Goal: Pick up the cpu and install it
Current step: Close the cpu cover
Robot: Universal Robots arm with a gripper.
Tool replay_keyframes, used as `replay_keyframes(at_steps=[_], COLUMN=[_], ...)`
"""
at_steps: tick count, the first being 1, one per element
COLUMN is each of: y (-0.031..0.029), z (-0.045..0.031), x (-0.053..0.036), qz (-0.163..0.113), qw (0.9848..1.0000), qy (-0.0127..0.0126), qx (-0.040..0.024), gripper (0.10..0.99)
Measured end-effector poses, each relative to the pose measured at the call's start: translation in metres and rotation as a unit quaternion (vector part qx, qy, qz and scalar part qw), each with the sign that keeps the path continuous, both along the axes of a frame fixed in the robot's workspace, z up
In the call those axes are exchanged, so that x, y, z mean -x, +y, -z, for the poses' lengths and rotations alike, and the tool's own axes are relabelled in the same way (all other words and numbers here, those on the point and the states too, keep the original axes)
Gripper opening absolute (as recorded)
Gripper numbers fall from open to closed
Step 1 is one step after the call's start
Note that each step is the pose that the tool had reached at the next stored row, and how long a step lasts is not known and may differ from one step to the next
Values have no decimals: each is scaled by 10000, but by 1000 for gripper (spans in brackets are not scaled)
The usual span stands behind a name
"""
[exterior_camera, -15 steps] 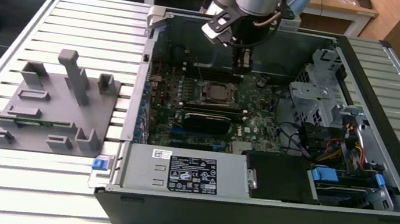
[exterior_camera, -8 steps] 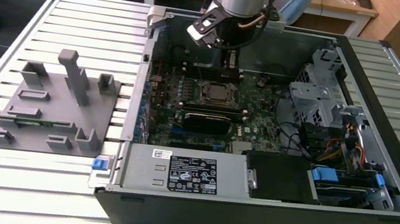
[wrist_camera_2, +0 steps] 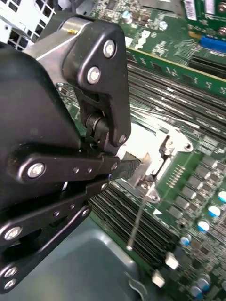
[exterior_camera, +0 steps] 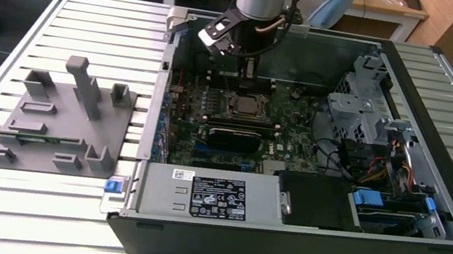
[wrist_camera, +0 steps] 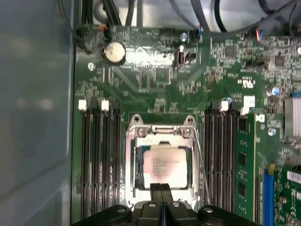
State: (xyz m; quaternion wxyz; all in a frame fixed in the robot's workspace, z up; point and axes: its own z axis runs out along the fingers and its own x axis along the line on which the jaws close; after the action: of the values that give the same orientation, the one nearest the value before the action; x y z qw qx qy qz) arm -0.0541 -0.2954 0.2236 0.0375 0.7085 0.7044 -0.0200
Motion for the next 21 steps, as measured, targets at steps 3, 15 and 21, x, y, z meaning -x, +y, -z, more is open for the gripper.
replay_keyframes(at_steps=[3,15,21], y=[0,-3,-4], z=[37,200,241], x=[28,42,44], qz=[0,0,0], qw=[10000,10000,10000], qy=[0,0,2], qx=[0,1,5], gripper=[122,122,122])
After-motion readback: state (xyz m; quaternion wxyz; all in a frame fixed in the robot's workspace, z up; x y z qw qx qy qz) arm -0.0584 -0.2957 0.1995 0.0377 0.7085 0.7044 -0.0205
